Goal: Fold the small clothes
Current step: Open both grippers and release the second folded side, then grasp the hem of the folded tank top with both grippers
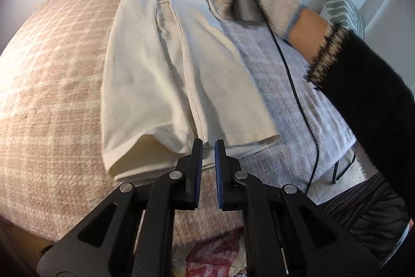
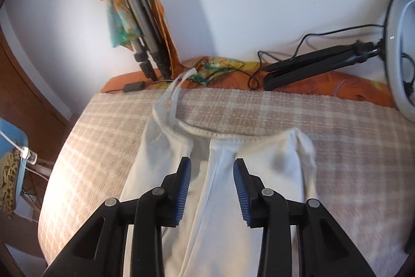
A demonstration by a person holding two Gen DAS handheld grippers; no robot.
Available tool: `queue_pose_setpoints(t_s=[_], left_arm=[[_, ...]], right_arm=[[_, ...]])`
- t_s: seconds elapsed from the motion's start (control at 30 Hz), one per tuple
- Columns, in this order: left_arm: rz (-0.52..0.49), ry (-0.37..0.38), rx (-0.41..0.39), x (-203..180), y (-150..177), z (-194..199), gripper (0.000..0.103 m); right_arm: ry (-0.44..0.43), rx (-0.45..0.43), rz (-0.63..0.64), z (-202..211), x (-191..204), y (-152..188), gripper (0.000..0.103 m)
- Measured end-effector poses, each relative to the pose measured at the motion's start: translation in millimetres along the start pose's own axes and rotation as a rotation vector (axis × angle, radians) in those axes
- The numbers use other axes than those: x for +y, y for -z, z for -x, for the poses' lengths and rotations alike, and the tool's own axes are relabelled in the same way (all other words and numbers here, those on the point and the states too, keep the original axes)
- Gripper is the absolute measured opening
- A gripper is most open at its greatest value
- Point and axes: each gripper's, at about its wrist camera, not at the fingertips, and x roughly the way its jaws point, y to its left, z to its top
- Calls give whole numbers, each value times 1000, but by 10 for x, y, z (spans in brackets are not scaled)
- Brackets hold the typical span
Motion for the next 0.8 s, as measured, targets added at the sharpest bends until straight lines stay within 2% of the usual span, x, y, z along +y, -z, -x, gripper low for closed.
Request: queue_pose_setpoints(t_s=[0.1, 0.2, 0.27, 0.37, 0.43, 0.5, 0.67, 0.8], left_arm=[[7, 3, -32, 73, 27, 171, 11], [18, -13, -72, 176, 20, 332, 23], [40, -18, -92, 267, 20, 430, 24], [96, -12, -95, 491, -20, 517, 25], [154, -1, -85, 645, -34, 537, 34], [220, 24, -70, 823, -22, 540, 37], [346, 15, -44, 1122, -14, 447, 37], [286, -50, -35, 1056, -107, 307, 37]], right_arm=[[-9, -7, 21, 299, 23, 114, 35], [-20, -14, 26, 639, 45, 262, 35], [-25, -15, 29, 872, 77, 390, 35], [-36, -14, 40, 1256, 150, 655, 35], [-52, -15, 31, 1471, 171, 886, 36], [-50, -8, 25, 1628, 178, 1162, 38], [-65, 85, -42, 1753, 54, 1934, 40], [-51, 138, -78, 1642, -49, 2270, 41]])
